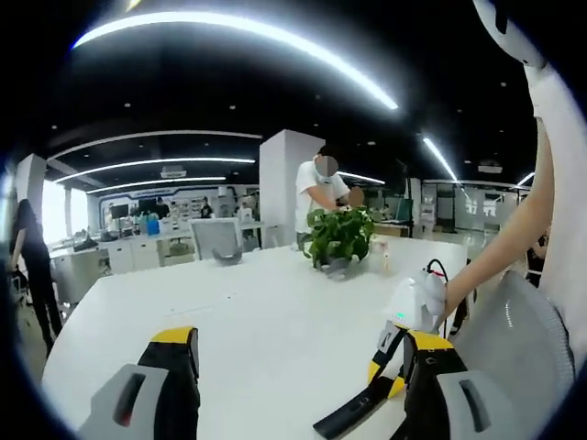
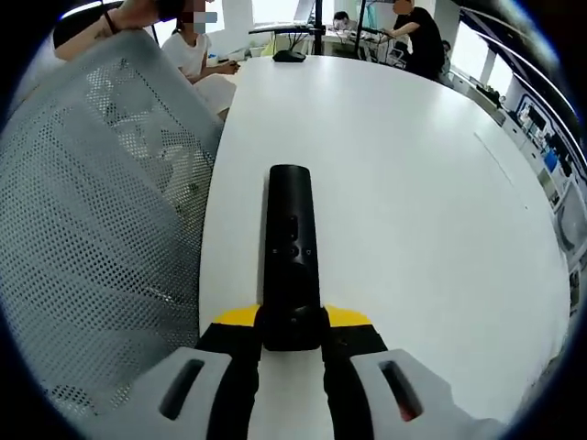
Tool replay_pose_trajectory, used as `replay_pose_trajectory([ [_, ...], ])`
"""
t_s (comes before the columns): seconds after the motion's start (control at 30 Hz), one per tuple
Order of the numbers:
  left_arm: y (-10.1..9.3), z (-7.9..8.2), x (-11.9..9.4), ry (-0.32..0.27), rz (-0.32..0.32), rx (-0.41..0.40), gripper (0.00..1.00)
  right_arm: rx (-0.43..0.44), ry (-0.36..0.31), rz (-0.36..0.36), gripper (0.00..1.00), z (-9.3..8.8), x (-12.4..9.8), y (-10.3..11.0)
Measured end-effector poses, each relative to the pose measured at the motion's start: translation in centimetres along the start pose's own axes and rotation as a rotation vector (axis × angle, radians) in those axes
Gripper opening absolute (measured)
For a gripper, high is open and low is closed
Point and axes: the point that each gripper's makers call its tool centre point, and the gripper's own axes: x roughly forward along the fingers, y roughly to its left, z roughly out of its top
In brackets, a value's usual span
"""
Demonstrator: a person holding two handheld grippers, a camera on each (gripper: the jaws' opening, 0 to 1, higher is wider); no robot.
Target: Press the specified remote control buttons in sequence, fully releasing each button before pressing the next.
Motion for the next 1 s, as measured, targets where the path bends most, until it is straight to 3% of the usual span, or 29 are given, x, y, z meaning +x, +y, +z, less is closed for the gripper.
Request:
replay_pose_trajectory([
  [0.3, -0.3, -0.2, 0.2, 0.015, -0.021, 0.004, 0.97, 0.012, -0.006, 0.003, 0.24, -0.1, 0.0, -0.2],
  [0.73, 0.4, 0.2, 0.0, 0.000, 0.022, -0.012, 0.95, 0.021, -0.011, -0.007, 0.24, 0.1, 0.0, -1.9],
  [1.0, 0.2, 0.3, 0.0, -0.001, 0.014, -0.025, 0.95, 0.057, -0.029, -0.006, 0.24, 0.2, 0.0, -2.7],
])
